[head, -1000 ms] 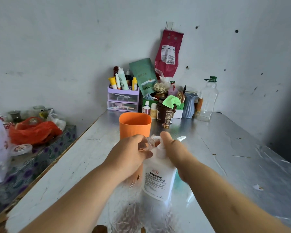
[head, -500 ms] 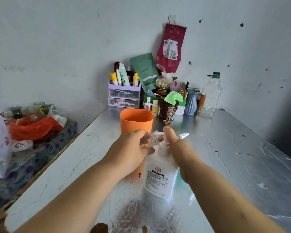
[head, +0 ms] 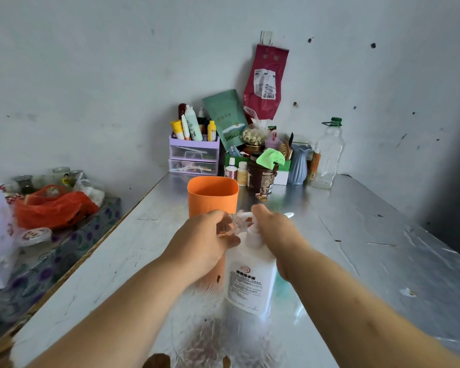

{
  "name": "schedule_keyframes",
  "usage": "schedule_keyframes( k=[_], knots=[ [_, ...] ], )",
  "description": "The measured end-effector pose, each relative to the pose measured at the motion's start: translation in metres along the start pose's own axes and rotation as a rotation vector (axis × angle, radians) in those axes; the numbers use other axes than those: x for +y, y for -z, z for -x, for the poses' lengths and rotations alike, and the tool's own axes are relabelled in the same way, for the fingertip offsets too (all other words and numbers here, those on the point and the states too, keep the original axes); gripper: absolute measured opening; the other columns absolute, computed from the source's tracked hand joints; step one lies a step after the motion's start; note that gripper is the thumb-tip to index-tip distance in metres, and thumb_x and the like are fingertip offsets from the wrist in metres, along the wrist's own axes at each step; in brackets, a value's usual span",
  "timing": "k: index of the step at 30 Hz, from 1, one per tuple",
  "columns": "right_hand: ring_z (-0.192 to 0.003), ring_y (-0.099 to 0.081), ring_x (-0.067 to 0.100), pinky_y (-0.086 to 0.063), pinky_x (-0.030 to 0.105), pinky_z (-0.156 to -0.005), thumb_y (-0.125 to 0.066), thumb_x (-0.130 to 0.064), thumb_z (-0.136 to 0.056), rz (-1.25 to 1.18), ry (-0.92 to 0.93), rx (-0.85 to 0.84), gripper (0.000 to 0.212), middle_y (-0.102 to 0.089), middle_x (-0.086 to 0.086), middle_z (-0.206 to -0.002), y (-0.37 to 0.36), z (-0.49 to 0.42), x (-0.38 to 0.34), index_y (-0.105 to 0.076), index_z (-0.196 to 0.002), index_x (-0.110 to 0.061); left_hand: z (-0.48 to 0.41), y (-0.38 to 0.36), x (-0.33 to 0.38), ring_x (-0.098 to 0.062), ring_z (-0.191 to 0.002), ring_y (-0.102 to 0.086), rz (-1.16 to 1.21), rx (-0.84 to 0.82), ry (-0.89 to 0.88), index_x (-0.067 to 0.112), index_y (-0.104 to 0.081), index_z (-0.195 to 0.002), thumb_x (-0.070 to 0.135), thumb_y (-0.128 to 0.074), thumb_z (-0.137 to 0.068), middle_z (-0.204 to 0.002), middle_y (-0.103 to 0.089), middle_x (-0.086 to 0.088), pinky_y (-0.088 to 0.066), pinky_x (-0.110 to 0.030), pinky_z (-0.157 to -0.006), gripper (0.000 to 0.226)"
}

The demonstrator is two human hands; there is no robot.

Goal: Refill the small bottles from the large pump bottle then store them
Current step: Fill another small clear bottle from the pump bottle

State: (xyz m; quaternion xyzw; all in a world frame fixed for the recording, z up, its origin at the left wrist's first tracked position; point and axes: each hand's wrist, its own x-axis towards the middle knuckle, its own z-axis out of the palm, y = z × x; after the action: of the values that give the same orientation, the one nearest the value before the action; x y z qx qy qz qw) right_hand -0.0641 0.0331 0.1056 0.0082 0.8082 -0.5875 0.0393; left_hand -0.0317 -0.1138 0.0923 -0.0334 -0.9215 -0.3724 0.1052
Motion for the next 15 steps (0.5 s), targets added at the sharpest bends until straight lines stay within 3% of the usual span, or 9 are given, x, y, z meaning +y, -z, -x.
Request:
schedule_keyframes(
  k=[3, 6, 9, 15],
  knots=[
    [-0.064, -0.047, 0.018, -0.034, 0.028, -0.059, -0.037, -0.03, -0.093, -0.013, -0.029, 0.009, 0.033, -0.055, 0.002, -0.071, 0.001, 0.0, -0.007, -0.057, -0.071, -0.017, 0.0, 0.002, 0.004, -0.013, -0.102, -0.062, -0.004, 0.007, 0.003, 0.029, -0.062, -0.112, 0.035, -0.072, -0.085, -0.115, -0.066, 0.013, -0.05, -0.035, -0.09, 0.029],
    [-0.063, -0.049, 0.011, -0.037, 0.022, -0.058, -0.034, -0.031, -0.098, -0.008, 0.035, 0.002, 0.036, -0.054, -0.002, -0.07, -0.003, -0.001, -0.002, -0.056, -0.072, -0.017, 0.001, 0.003, 0.006, -0.013, -0.102, -0.061, -0.006, 0.009, 0.001, 0.03, -0.062, -0.11, 0.034, -0.072, -0.085, -0.115, -0.066, 0.012, -0.05, -0.035, -0.089, 0.027],
    [-0.073, -0.048, 0.025, -0.038, 0.032, -0.068, -0.035, -0.03, -0.092, 0.002, -0.007, -0.007, 0.033, -0.054, 0.007, -0.076, -0.005, 0.001, -0.003, -0.054, -0.068, -0.019, 0.0, 0.004, 0.005, -0.013, -0.102, -0.06, -0.016, 0.02, -0.006, 0.03, -0.061, -0.111, 0.035, -0.071, -0.086, -0.116, -0.066, 0.012, -0.049, -0.033, -0.087, 0.027],
    [-0.071, -0.049, 0.023, -0.039, 0.032, -0.071, -0.043, -0.039, -0.088, -0.101, 0.01, 0.012, 0.028, -0.054, 0.003, -0.074, -0.007, -0.002, 0.008, -0.055, -0.069, -0.022, -0.002, 0.002, 0.001, -0.013, -0.099, -0.062, -0.024, 0.022, -0.012, 0.03, -0.061, -0.11, 0.035, -0.072, -0.085, -0.114, -0.067, 0.013, -0.049, -0.03, -0.081, 0.027]
  ],
)
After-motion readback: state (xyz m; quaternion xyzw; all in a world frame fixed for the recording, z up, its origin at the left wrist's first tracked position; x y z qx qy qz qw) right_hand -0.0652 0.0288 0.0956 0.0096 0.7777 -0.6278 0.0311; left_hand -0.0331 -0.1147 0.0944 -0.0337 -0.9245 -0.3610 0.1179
